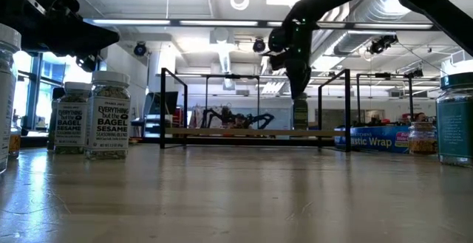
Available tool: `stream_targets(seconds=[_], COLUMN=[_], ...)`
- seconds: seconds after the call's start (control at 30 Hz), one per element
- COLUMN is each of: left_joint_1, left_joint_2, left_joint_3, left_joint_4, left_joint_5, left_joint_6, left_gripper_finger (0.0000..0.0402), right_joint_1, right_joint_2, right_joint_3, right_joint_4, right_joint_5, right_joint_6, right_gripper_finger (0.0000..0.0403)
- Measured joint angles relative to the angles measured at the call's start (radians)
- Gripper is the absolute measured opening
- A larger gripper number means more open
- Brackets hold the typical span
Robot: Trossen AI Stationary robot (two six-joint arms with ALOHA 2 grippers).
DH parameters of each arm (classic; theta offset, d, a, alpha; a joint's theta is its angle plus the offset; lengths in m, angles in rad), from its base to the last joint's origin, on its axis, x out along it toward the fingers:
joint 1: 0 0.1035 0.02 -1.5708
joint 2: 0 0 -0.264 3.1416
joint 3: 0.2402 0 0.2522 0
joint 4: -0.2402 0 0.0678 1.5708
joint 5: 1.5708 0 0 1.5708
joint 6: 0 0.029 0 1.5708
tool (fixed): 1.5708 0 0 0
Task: Shelf spices
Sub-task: Put the top right green seasoning bottle on the shelf, then put the middle right green seasoning bottle on the shelf aligned with the other green seasoning bottle
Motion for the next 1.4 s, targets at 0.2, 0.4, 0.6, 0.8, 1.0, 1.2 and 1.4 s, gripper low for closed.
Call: stream_targets(seconds=[0.2,0.4,0.6,0.8,1.0,1.2,1.4], left_joint_1=[0.000,0.000,0.000,0.000,0.000,0.000,0.000], left_joint_2=[0.000,0.000,0.000,0.000,0.000,0.000,0.000], left_joint_3=[0.000,0.000,0.000,0.000,0.000,0.000,0.000], left_joint_4=[0.000,0.000,0.000,0.000,0.000,0.000,0.000], left_joint_5=[0.000,0.000,-0.002,-0.002,-0.003,-0.002,-0.003], left_joint_6=[-0.008,-0.008,-0.007,0.027,0.028,0.028,0.028], left_gripper_finger=[0.0001,0.0001,0.0001,0.0001,0.0001,0.0001,0.0001], right_joint_1=[0.002,0.064,0.248,0.537,0.766,0.899,1.031], right_joint_2=[0.000,-0.030,-0.234,-0.481,-0.661,-0.733,-0.718], right_joint_3=[0.103,0.296,0.219,-0.136,-0.454,-0.667,-0.782], right_joint_4=[-0.006,-0.159,-0.176,-0.081,-0.048,-0.041,-0.027], right_joint_5=[0.000,0.003,-0.007,0.187,0.220,-0.016,-0.061], right_joint_6=[0.000,0.012,0.124,0.373,0.684,0.836,0.753], right_gripper_finger=[0.0263,0.0263,0.0264,0.0264,0.0264,0.0264,0.0264])
